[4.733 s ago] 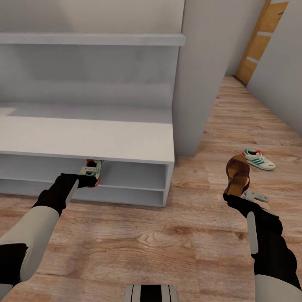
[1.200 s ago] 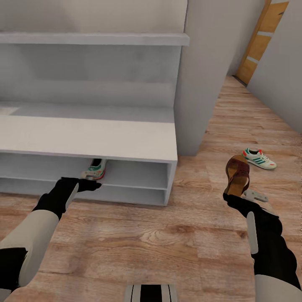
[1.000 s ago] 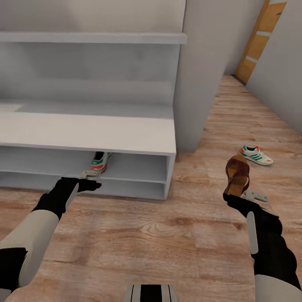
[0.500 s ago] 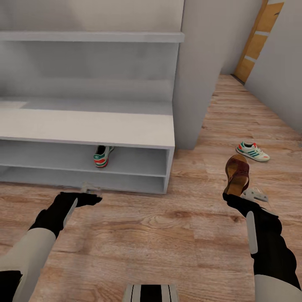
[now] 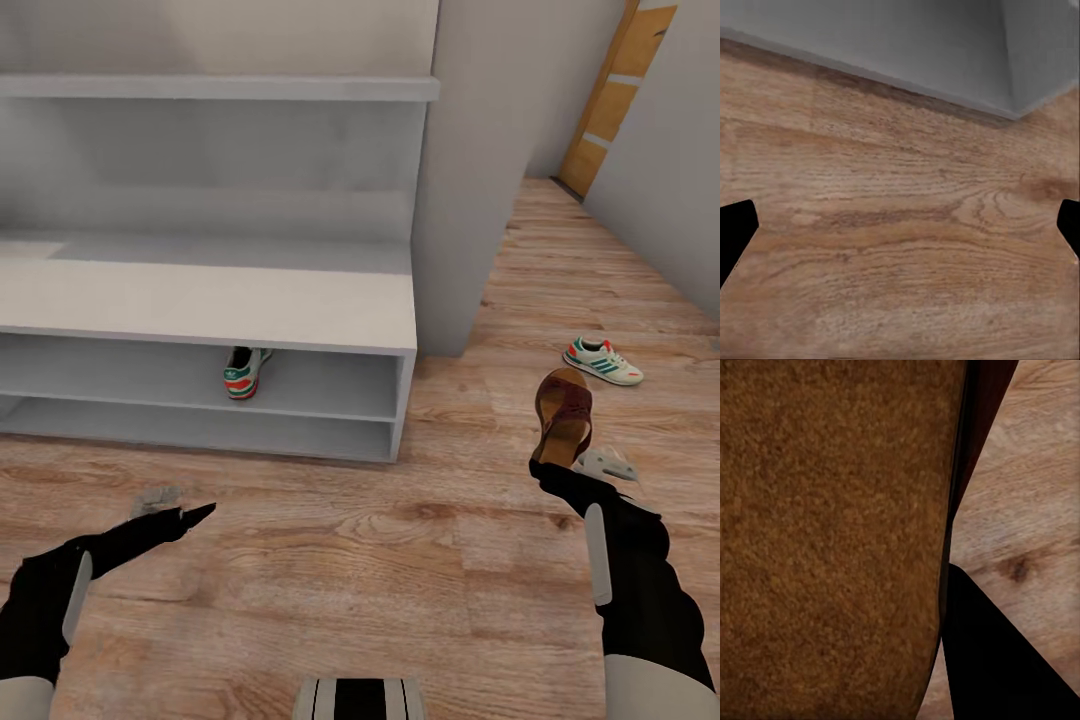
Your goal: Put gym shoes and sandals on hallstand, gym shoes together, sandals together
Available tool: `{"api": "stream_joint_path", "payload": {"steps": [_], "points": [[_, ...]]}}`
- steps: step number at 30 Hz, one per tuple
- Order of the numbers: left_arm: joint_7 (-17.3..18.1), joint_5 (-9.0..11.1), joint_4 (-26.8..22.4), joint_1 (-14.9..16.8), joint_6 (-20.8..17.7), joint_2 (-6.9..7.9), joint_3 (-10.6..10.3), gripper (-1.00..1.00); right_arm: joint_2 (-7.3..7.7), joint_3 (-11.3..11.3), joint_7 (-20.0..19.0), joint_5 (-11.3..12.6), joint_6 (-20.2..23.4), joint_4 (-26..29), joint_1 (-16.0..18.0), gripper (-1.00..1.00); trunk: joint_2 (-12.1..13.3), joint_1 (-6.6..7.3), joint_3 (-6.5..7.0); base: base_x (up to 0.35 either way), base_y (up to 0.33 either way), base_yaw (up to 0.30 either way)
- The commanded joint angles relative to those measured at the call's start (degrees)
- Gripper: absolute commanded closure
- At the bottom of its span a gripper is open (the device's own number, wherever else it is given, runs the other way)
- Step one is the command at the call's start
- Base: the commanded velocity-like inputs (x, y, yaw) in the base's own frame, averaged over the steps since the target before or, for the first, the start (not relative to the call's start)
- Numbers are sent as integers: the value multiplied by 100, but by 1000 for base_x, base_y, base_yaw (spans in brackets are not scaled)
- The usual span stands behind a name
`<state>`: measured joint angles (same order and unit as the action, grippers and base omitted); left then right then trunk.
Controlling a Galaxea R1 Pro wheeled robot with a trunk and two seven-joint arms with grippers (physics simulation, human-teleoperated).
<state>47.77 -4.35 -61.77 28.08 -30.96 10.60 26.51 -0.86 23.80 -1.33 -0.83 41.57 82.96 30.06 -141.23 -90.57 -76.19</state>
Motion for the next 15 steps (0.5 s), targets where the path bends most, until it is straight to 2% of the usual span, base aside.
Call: {"api": "stream_joint_path", "payload": {"steps": [1,3,4,5,6,7,11,15], "points": [[61,-10,-39,-54,0,-6,154,-100,-1,-2,10,19,0,0,0,100,0,0,0,0,0,0],[108,-35,-73,-98,7,-10,276,-100,-4,-5,12,20,0,-1,0,100,0,0,0,0,0,0],[184,-14,-154,-347,253,-12,392,-100,-10,-16,15,22,0,-8,0,100,0,0,0,0,0,0],[197,-9,-256,-418,276,-13,395,-100,-10,-16,13,22,0,-8,0,100,0,0,0,0,93,0],[218,-1,-675,-667,297,-14,402,-100,-11,-16,11,22,0,-8,0,100,0,0,0,0,280,0],[221,2,-854,-774,299,-14,405,-100,-11,-16,10,22,0,-8,0,100,0,0,0,0,298,0],[223,4,-1222,-974,301,-21,403,-100,-11,-16,10,22,0,-8,0,100,0,0,0,0,310,0],[224,4,-1307,-1027,301,-22,399,-100,-11,-16,10,22,0,-8,0,100,0,0,0,-38,317,0]]}}
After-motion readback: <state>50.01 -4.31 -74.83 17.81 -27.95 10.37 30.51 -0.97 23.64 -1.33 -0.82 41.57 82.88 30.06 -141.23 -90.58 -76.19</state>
